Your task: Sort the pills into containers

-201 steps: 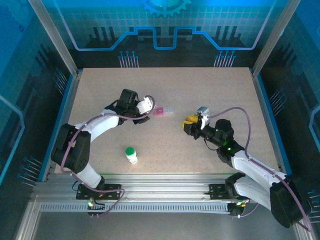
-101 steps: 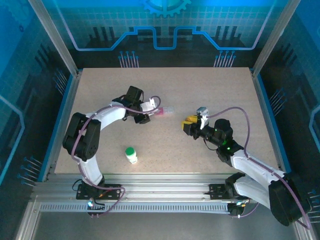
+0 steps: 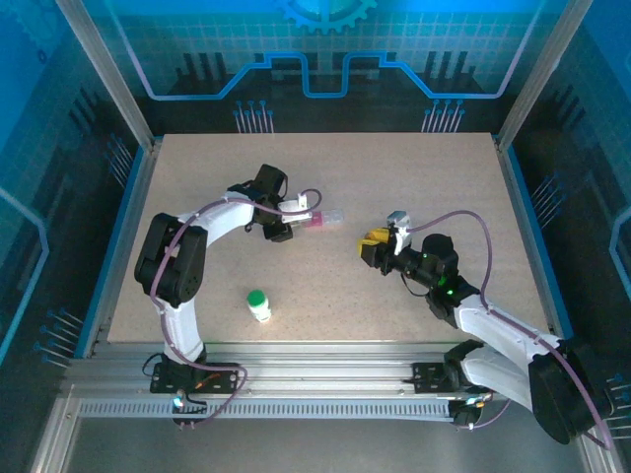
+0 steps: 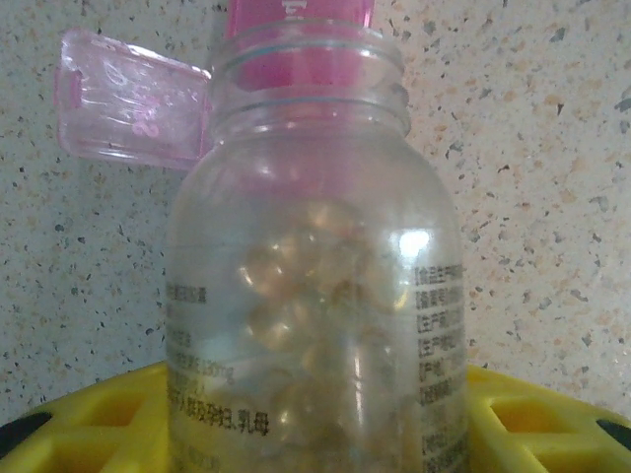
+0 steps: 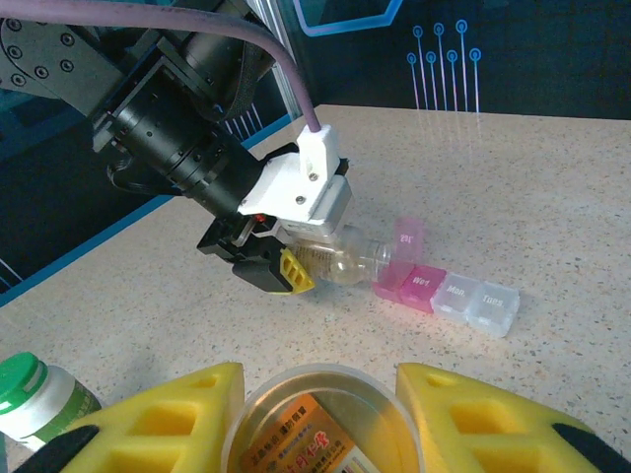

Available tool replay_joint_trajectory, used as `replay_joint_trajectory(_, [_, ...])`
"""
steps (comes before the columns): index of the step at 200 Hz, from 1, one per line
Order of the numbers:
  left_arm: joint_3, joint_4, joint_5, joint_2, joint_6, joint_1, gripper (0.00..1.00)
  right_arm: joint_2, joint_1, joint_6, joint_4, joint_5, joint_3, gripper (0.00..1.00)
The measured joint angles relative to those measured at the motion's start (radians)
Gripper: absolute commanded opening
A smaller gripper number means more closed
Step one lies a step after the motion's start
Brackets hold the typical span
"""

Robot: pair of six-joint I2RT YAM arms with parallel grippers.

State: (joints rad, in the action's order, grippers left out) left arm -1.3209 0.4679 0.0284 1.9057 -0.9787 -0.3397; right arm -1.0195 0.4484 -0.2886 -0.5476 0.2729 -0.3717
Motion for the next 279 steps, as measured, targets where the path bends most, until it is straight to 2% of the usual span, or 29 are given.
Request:
replay_joint_trajectory(159, [-0.164, 0.13, -0.103, 0.097, -0.123, 0.002, 0.0, 0.0, 0.0, -0.004, -0.001, 0.035, 0.0, 0.0])
replay_joint_trajectory(279, [-0.204, 0.17, -0.195, 0.125, -0.208, -0.04, 0.0, 0.0, 0.0, -0.012, 0.0, 0.053, 0.0, 0.0])
